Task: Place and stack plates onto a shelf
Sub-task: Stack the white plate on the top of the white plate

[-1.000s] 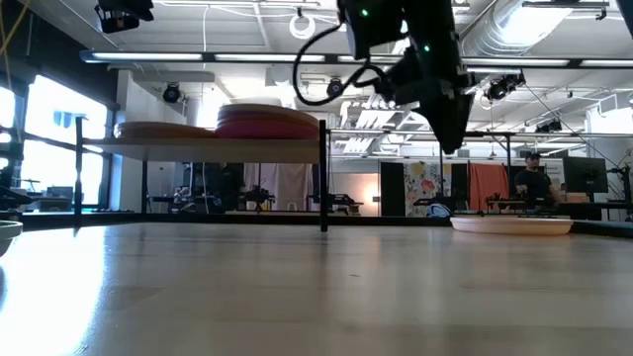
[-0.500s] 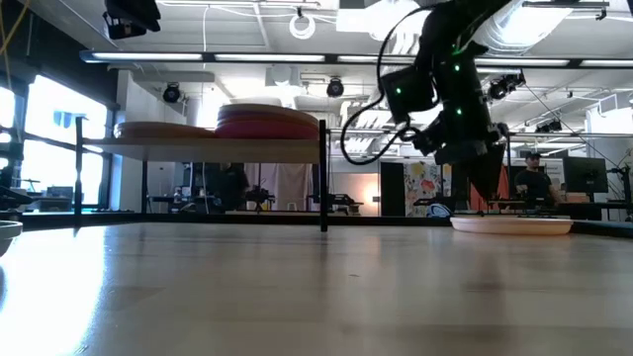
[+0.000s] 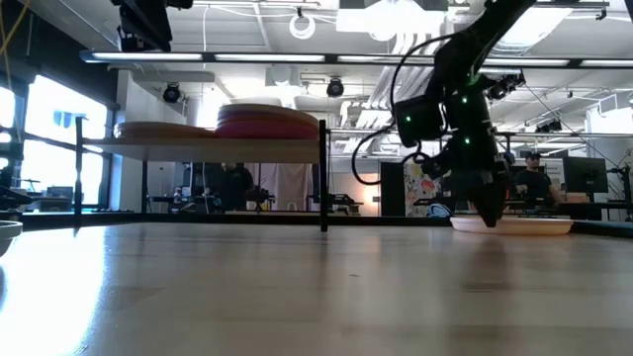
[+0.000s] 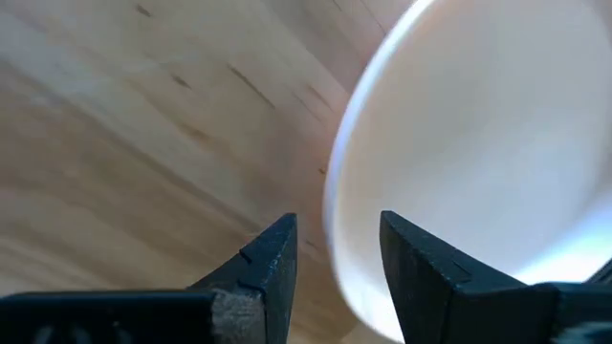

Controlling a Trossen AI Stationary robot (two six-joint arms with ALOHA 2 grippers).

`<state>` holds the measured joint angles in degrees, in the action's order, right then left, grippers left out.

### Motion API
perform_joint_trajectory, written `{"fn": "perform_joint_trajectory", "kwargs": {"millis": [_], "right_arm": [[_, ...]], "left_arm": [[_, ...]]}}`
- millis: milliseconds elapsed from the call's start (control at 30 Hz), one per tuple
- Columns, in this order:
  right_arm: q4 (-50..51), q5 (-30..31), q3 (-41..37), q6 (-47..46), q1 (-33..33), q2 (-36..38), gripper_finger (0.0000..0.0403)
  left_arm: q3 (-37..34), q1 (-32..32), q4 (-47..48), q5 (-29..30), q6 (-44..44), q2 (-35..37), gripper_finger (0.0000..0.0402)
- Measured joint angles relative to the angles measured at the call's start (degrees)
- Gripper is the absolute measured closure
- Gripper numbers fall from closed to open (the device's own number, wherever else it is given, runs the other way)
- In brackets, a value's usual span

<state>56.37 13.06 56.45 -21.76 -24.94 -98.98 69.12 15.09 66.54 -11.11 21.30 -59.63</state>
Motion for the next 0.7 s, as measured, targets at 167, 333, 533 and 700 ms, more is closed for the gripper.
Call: {"fn": "perform_joint_trajectory", "kwargs": {"millis": [167,333,533,700], "right_arm": [[-3.2,-1.87,-2.86,0.8,-1.71,-0.02,0.0275],[-4.36,-3.21,-3.7,0.9,-2.47,0.15,0.0293],[-3.79,-4.74,-2.47,0.4,-2.45,-0.06,0.0387],[-1.21,-4.98,-0.29,-2.26,-2.27,-0.11,0.0389]], "left_arm": [[0.0,0.01,0.0,0.0,-0.03,-1.08,0.0337],[0.0,0.02,-0.02,0.15,-1.04,-1.4,0.0337],[0.0,0.02,0.0,4.04,-0.44,-1.36,0.0337],[0.0,0.04,0.0,4.47,-0.48,-1.36,0.0337]]}}
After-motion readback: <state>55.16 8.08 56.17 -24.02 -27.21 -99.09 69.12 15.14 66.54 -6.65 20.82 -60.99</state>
